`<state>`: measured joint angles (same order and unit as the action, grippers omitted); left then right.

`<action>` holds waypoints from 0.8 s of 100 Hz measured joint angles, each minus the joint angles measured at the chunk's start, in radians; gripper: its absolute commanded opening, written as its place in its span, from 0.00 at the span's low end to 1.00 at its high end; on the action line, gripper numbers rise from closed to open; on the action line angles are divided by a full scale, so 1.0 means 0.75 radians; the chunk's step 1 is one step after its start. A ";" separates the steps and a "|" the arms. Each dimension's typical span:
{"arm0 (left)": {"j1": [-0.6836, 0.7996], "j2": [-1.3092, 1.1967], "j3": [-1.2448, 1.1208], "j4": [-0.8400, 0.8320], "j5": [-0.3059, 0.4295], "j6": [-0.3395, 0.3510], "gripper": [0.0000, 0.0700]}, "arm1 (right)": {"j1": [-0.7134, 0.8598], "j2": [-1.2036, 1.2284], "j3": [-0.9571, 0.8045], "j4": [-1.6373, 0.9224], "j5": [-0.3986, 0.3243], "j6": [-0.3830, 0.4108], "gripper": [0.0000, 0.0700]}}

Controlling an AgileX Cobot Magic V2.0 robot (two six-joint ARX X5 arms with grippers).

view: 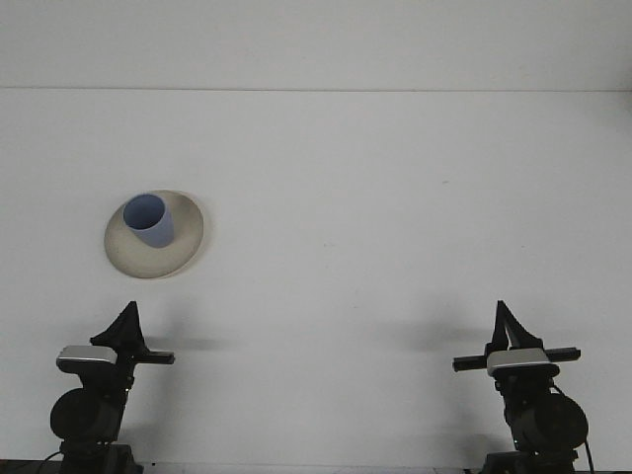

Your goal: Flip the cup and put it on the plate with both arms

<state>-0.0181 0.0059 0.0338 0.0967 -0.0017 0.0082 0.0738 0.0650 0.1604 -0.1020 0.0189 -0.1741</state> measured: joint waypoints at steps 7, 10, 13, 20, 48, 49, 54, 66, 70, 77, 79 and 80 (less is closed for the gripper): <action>0.000 0.000 0.000 -0.001 0.000 0.000 0.02 | -0.038 -0.075 -0.078 0.004 0.001 -0.039 0.00; 0.000 0.000 0.000 0.000 0.000 0.000 0.02 | -0.053 -0.089 -0.111 0.022 0.001 -0.052 0.00; 0.000 0.000 0.000 0.001 0.000 0.000 0.02 | -0.069 -0.086 -0.136 0.051 0.000 -0.063 0.00; 0.000 0.001 0.000 -0.003 0.000 0.000 0.02 | -0.094 -0.083 -0.190 0.087 -0.027 -0.083 0.00; 0.000 0.000 0.000 -0.002 0.000 0.000 0.02 | -0.100 -0.084 -0.194 0.127 -0.026 -0.108 0.00; 0.000 0.000 0.001 -0.002 0.000 0.000 0.02 | -0.100 -0.084 -0.194 0.128 -0.026 -0.108 0.00; 0.000 0.000 0.000 -0.001 0.000 0.000 0.02 | -0.100 -0.085 -0.194 0.129 -0.025 -0.109 0.00; 0.000 0.000 0.000 -0.002 0.000 0.000 0.02 | -0.100 -0.084 -0.194 0.131 -0.026 -0.111 0.00; 0.000 0.000 0.000 -0.002 0.000 0.000 0.02 | -0.100 -0.084 -0.194 0.132 -0.025 -0.111 0.00; 0.000 0.000 0.000 -0.001 0.000 0.000 0.02 | -0.100 -0.084 -0.194 0.133 -0.026 -0.111 0.00; 0.000 0.000 0.000 -0.001 0.000 0.000 0.02 | -0.100 -0.085 -0.194 0.133 -0.025 -0.111 0.00; 0.000 0.000 0.000 -0.001 0.000 0.000 0.02 | -0.100 -0.084 -0.194 0.133 -0.025 -0.111 0.00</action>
<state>-0.0181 0.0059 0.0338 0.0959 -0.0017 0.0082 -0.0010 0.0017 0.0147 -0.0021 -0.0002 -0.2573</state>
